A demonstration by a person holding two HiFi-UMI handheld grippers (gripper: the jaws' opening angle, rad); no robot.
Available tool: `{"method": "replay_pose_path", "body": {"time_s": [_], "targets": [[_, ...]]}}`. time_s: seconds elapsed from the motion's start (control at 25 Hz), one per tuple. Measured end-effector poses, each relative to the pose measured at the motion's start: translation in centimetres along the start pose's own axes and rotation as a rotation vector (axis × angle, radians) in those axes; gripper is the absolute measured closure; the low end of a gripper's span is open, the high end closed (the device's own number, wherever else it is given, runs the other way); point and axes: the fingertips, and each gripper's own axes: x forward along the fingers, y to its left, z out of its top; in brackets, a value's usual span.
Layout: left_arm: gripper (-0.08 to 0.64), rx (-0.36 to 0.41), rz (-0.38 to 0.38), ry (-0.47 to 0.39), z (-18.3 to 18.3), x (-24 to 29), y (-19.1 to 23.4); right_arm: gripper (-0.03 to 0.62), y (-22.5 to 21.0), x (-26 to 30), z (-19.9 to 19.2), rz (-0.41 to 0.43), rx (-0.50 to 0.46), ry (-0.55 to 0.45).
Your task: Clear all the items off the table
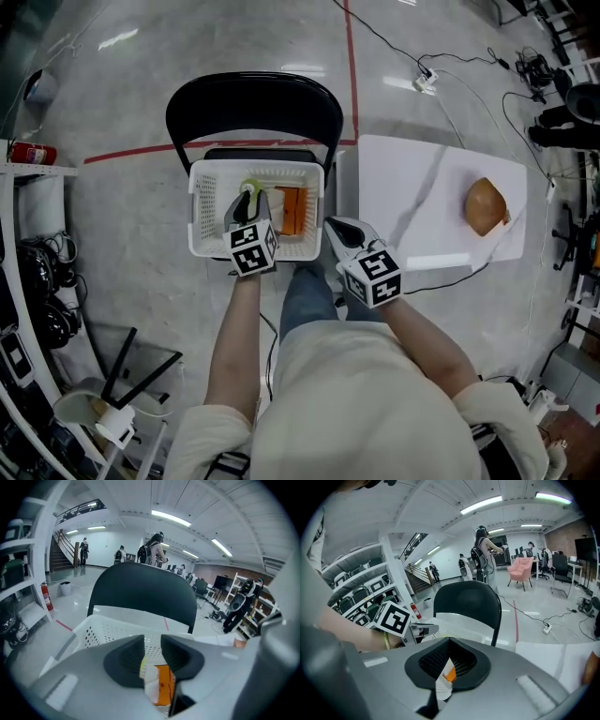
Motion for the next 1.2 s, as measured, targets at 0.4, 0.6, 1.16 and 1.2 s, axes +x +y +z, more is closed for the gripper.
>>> {"method": "replay_pose_path", "body": {"time_s": [0.4, 0.6, 1.16, 1.2], "targets": [[0.551, 0.001, -0.031, -0.021, 2.2, -4.4, -1.5, 0.594, 0.2, -1.8, 1.4, -0.014, -0.007, -0.047], [0.551, 0.013, -0.050, -0.014, 2.6, -6.4, -2.6, 0.594, -0.3, -3.0, 2.2, -0.036, -0.015, -0.074], [0.551, 0.121, -0.287, 0.011, 3.0, -9.3, -11.7, 0.594, -2.9, -8.2, 0.9, -0.125, 0.021, -0.128], [0.551, 0.130, -0.298, 0.018, 2.8, -9.3, -12.5, 0.594, -3.2, -8.7, 0.7, -0.131, 0.027, -0.135]]}}
